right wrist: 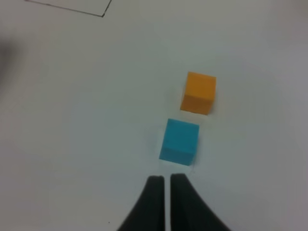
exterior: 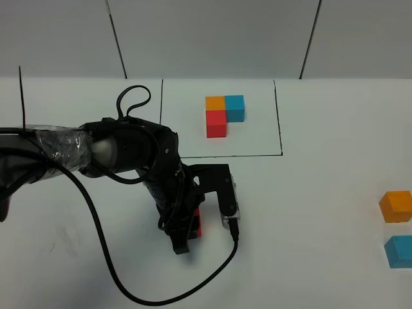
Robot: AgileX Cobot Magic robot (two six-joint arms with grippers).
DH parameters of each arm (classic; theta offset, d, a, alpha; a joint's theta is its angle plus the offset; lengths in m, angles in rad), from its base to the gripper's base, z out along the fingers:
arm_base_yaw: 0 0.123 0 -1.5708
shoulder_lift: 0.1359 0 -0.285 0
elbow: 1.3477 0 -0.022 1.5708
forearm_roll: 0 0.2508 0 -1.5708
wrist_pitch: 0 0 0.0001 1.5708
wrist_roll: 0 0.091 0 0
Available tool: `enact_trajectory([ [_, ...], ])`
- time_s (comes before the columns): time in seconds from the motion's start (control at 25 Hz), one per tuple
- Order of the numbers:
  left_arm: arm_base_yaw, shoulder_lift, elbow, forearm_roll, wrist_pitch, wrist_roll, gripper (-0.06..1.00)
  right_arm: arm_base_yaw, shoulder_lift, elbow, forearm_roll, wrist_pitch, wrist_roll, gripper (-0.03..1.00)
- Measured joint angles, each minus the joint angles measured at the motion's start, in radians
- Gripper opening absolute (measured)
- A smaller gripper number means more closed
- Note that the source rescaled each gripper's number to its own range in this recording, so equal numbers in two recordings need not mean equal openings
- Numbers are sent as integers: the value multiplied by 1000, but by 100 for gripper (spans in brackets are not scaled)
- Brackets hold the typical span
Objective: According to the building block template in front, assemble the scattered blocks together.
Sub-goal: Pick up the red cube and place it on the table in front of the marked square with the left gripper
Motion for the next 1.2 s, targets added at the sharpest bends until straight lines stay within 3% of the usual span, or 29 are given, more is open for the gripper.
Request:
enact_trajectory([
  [0.48, 0, 0, 0, 0, 0, -2, 59, 0, 0, 0, 0, 0, 0, 0],
  [0.84, -1, 11, 0, 64, -14, -150, 88, 0, 0, 0, 0, 0, 0, 0],
  [1.2, -6, -3, 0, 92, -13, -183, 92, 0, 0, 0, 0, 0, 0, 0],
])
